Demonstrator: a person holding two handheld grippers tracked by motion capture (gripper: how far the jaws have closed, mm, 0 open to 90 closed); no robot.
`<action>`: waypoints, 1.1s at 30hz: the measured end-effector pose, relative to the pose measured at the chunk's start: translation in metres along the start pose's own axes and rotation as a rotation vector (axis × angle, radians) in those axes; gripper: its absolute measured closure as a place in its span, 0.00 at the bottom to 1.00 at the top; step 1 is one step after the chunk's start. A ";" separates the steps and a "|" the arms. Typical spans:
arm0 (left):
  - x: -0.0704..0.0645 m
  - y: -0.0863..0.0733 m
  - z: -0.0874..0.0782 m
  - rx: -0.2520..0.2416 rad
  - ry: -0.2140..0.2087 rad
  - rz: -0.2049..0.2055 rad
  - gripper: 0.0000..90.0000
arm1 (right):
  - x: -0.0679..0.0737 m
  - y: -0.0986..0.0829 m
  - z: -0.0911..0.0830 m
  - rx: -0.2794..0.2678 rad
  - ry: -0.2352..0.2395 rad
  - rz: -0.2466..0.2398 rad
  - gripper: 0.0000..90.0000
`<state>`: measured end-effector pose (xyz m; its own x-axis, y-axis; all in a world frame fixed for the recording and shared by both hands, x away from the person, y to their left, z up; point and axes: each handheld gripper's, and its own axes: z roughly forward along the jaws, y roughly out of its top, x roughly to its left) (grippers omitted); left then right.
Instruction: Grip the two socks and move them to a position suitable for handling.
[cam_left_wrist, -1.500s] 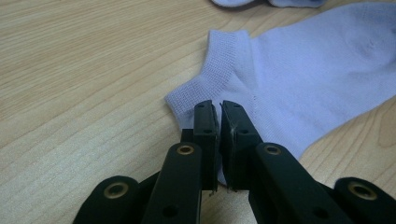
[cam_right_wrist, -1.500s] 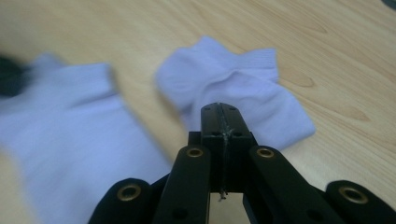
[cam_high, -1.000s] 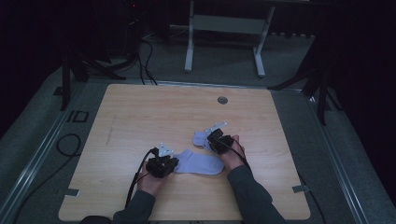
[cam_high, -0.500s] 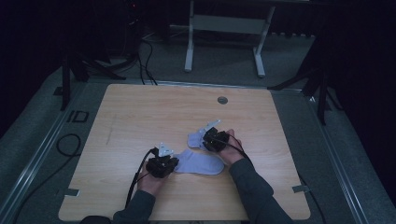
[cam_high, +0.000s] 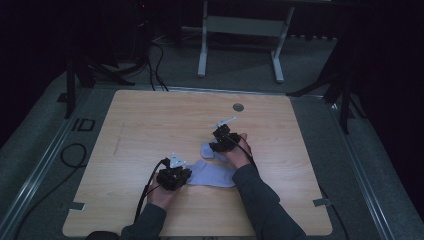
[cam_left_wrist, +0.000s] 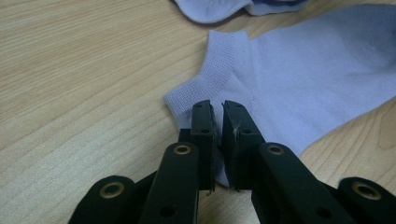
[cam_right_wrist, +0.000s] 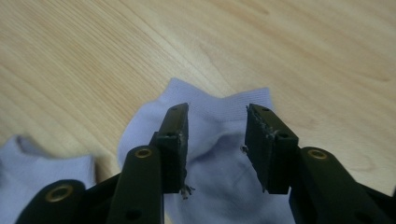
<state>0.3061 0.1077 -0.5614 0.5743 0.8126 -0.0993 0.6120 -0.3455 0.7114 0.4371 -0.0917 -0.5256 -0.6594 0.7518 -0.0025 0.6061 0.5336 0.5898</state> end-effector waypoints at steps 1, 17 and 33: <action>0.000 0.000 0.000 0.002 0.000 0.002 0.92 | 0.001 0.000 0.003 0.011 -0.002 0.008 0.67; 0.000 0.000 0.000 0.001 0.002 0.005 0.92 | 0.001 0.005 -0.011 -0.022 0.008 0.035 0.98; 0.000 0.000 0.000 -0.002 0.000 0.004 0.91 | -0.056 -0.025 -0.049 -0.055 -0.060 0.158 0.98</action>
<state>0.3062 0.1078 -0.5617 0.5766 0.8113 -0.0970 0.6086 -0.3473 0.7134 0.4374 -0.1665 -0.5007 -0.5295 0.8471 0.0464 0.6737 0.3866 0.6298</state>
